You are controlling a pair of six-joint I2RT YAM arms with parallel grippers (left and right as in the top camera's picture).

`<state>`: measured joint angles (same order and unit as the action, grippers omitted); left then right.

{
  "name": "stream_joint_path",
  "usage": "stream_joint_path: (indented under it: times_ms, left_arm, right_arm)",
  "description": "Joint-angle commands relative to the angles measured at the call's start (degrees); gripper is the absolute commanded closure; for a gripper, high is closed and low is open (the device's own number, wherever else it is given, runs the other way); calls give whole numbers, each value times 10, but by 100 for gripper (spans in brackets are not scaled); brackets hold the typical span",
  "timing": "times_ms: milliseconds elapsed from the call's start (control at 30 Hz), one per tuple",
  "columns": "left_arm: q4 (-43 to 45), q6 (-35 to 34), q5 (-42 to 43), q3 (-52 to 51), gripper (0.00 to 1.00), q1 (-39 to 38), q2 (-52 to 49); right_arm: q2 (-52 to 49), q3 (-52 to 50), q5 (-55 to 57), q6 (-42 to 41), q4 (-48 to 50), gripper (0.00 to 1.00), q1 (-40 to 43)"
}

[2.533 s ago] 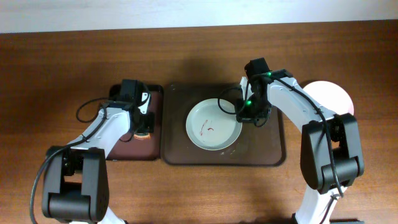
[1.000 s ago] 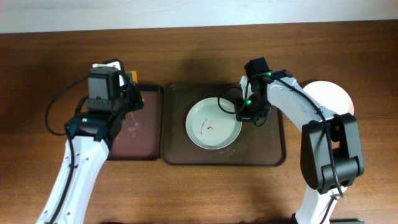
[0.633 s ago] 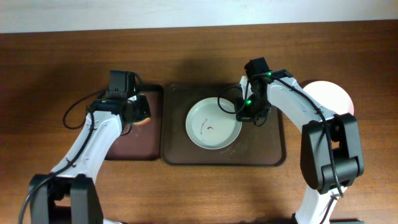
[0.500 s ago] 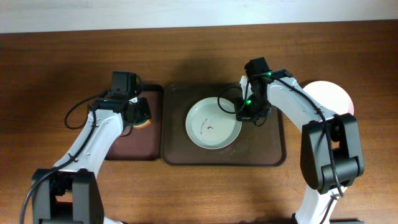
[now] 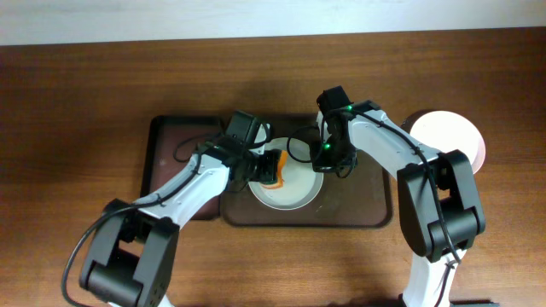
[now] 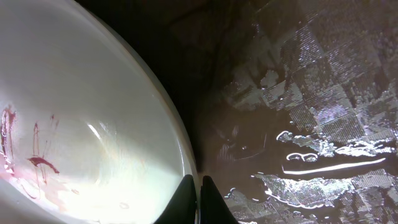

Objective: Clean dirty plates on tray and stack at the side
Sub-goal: 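Bring the sponge in the left gripper over the remaining plate, then scrub the remaining plate with the sponge in the left gripper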

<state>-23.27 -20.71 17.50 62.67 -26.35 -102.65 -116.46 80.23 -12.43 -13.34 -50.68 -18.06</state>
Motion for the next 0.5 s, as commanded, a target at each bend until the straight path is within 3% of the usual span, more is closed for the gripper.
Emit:
stream_joint_path:
  times_ms: [0, 367, 467]
  left_arm:
    - [11, -26, 67, 2, 100, -7, -23]
    - [59, -86, 80, 2, 100, -17, -62]
    - [57, -85, 36, 2, 100, -16, -73]
  right_arm:
    - [-9, -6, 16, -5, 2, 96, -3]
    - [-10, -6, 15, -5, 0, 96, -3]
    - [-10, -6, 15, -5, 0, 96, -3]
